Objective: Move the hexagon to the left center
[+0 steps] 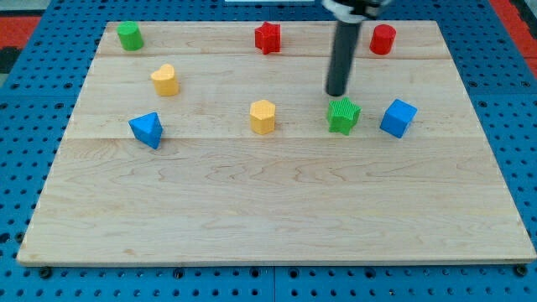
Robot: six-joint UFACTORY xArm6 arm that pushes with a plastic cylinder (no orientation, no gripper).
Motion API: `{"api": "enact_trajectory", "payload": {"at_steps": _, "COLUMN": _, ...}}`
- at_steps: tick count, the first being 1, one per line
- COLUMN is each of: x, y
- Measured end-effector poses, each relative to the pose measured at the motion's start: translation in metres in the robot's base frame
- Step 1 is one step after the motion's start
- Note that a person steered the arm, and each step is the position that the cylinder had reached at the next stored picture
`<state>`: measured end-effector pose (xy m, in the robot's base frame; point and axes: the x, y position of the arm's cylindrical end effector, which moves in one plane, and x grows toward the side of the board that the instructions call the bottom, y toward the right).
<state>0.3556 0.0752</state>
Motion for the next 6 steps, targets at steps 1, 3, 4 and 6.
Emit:
{"api": "enact_trajectory", "payload": {"at_steps": 1, "x": 0.040, "y": -0.019}}
{"api": "enact_trajectory", "payload": {"at_steps": 3, "x": 0.060, "y": -0.120}}
{"api": "enact_trajectory", "payload": {"at_steps": 4, "x": 0.043, "y": -0.198}}
{"api": "enact_trajectory", "payload": {"at_steps": 6, "x": 0.049, "y": -0.155}}
